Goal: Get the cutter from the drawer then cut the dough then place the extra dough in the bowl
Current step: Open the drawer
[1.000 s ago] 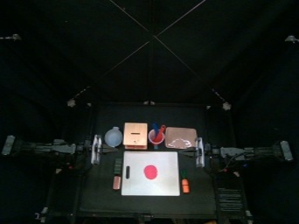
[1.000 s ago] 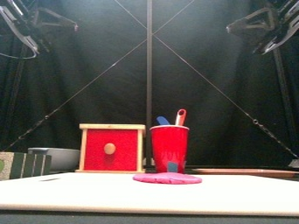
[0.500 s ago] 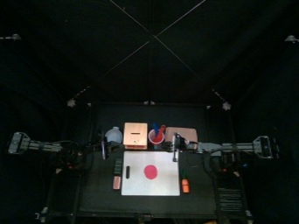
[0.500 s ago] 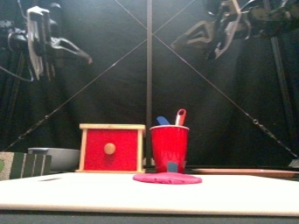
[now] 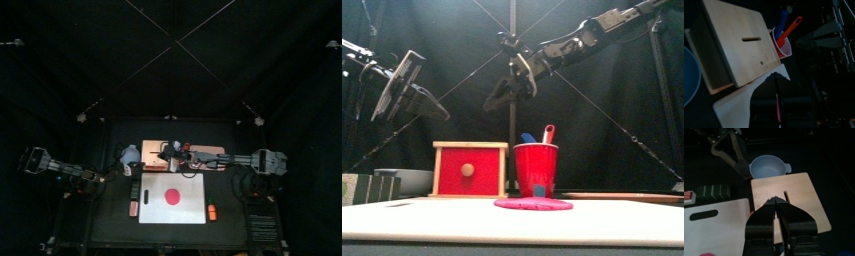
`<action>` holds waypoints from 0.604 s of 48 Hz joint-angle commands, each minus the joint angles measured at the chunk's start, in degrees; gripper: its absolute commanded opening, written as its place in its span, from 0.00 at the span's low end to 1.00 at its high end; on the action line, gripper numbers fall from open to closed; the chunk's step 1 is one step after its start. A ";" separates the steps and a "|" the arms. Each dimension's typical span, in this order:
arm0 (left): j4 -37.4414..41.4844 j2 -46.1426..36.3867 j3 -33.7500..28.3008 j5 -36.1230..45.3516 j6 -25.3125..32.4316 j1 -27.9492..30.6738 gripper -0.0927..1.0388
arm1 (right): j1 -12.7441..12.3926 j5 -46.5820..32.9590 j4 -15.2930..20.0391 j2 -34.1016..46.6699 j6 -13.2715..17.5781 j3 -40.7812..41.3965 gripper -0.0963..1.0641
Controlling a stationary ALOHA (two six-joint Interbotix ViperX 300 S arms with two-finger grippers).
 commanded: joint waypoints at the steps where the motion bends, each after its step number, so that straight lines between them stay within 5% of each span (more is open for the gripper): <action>1: 0.97 4.48 -3.34 -1.14 -3.16 -1.05 0.07 | -0.26 2.90 -0.62 1.32 -0.09 -4.39 0.11; 18: 7.91 13.36 -5.54 -2.72 -13.97 -2.20 0.09 | 0.26 10.81 -1.05 5.10 -0.18 -4.83 0.11; 29: 7.91 14.77 -6.06 -2.72 -14.15 -2.81 0.35 | 0.35 12.13 -2.02 5.19 -0.09 -4.57 0.11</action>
